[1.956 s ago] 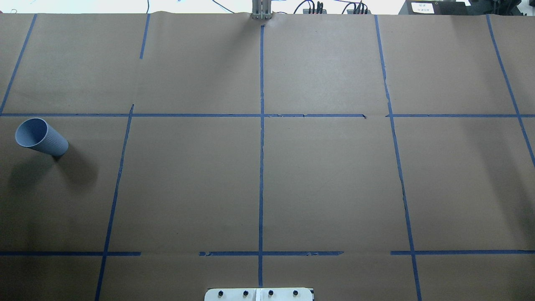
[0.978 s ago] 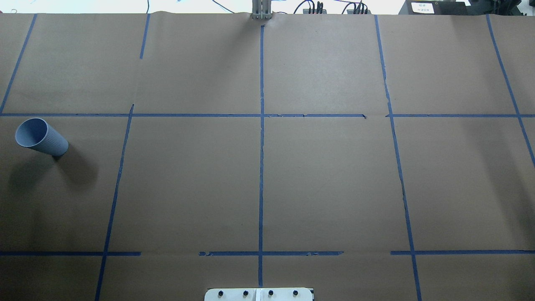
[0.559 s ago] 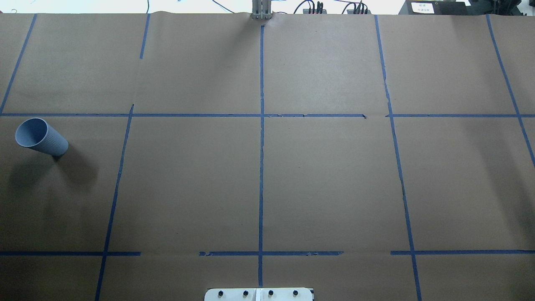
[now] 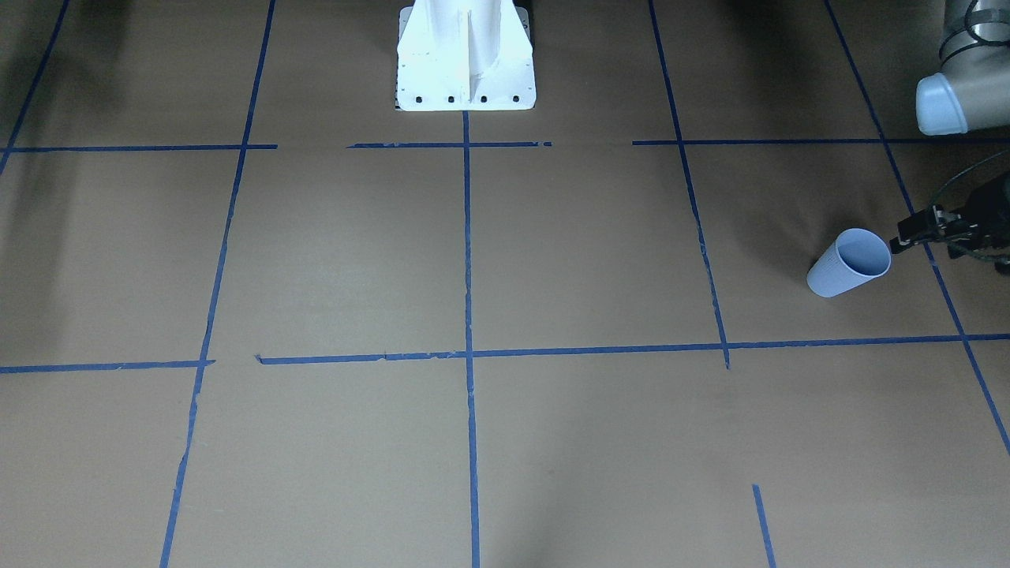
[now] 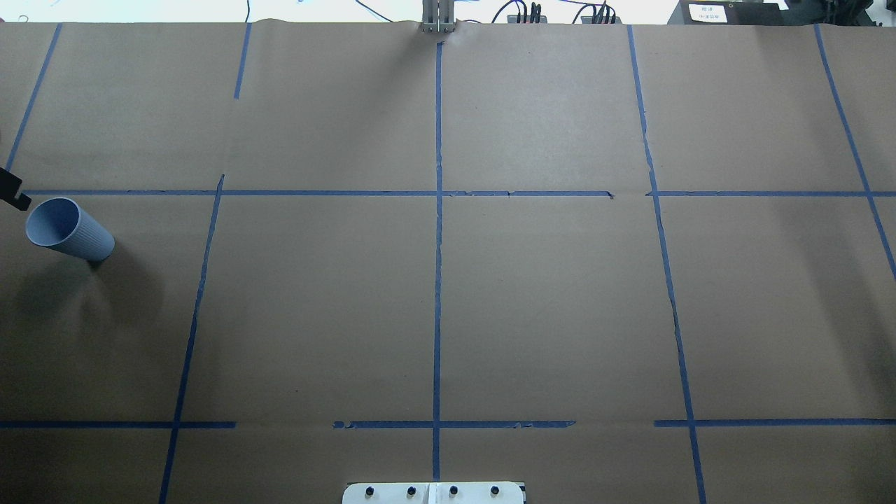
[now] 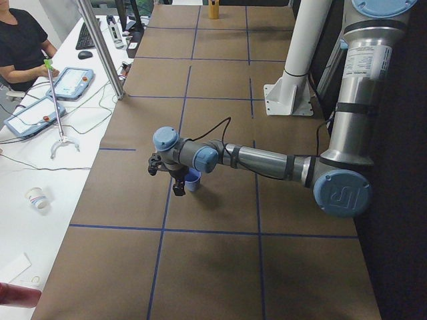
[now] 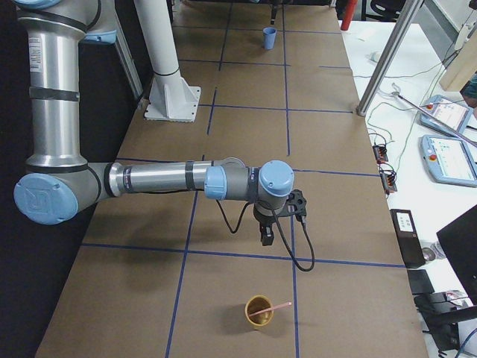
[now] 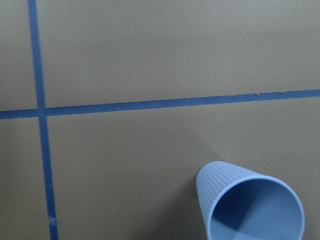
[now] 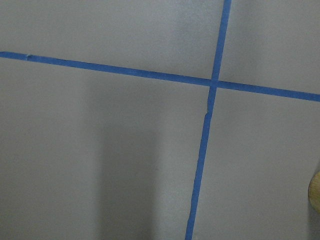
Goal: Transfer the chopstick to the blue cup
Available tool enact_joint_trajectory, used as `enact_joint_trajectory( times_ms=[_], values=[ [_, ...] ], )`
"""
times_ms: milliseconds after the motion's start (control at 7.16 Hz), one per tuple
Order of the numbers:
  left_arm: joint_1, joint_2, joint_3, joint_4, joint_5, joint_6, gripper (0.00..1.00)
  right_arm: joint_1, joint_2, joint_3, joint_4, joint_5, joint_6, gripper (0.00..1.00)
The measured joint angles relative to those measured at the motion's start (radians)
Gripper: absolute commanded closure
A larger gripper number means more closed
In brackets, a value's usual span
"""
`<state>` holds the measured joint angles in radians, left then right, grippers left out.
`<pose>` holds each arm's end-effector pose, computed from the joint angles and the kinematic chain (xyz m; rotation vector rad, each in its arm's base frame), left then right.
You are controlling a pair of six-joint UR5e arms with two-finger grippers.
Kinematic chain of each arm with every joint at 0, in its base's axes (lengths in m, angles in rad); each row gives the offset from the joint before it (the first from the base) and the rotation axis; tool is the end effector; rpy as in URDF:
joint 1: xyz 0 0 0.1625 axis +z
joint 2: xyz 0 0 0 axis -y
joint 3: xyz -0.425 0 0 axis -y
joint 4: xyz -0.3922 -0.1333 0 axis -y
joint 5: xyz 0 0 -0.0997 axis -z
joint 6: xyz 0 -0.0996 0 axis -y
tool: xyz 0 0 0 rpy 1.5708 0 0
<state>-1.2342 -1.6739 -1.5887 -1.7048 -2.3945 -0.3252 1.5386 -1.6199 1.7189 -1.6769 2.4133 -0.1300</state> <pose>0.1237 -0.5358 0.5782 -0.0388 0.8529 0.1157 0.0439 -0.4703 0.6152 0.0346 -0.8427 -0.1495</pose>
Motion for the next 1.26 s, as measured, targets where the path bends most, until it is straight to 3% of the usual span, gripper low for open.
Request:
enact_joint_trajectory(
  times_ms=[140, 279, 559, 838, 1257],
  values=[
    [0.024, -0.013, 0.026, -0.005, 0.0, -0.001, 0.17, 0.0, 0.0, -0.002, -0.001, 0.001, 0.001, 0.0],
    [0.049, -0.02, 0.053, -0.025, 0.0, -0.001, 0.58, 0.0, 0.0, -0.003, -0.001, 0.001, 0.001, 0.0],
    [0.08, -0.024, 0.101, -0.086, 0.0, -0.001, 1.0, 0.0, -0.002, -0.004, -0.001, 0.001, 0.0, 0.0],
    [0.096, -0.045, 0.114, -0.099, 0.0, -0.037, 1.0, 0.0, -0.003, -0.005, -0.001, 0.002, 0.0, 0.0],
    [0.116, -0.178, 0.068, -0.094, -0.005, -0.389, 1.0, 0.0, -0.002, -0.002, 0.0, 0.003, 0.0, 0.0]
  ],
)
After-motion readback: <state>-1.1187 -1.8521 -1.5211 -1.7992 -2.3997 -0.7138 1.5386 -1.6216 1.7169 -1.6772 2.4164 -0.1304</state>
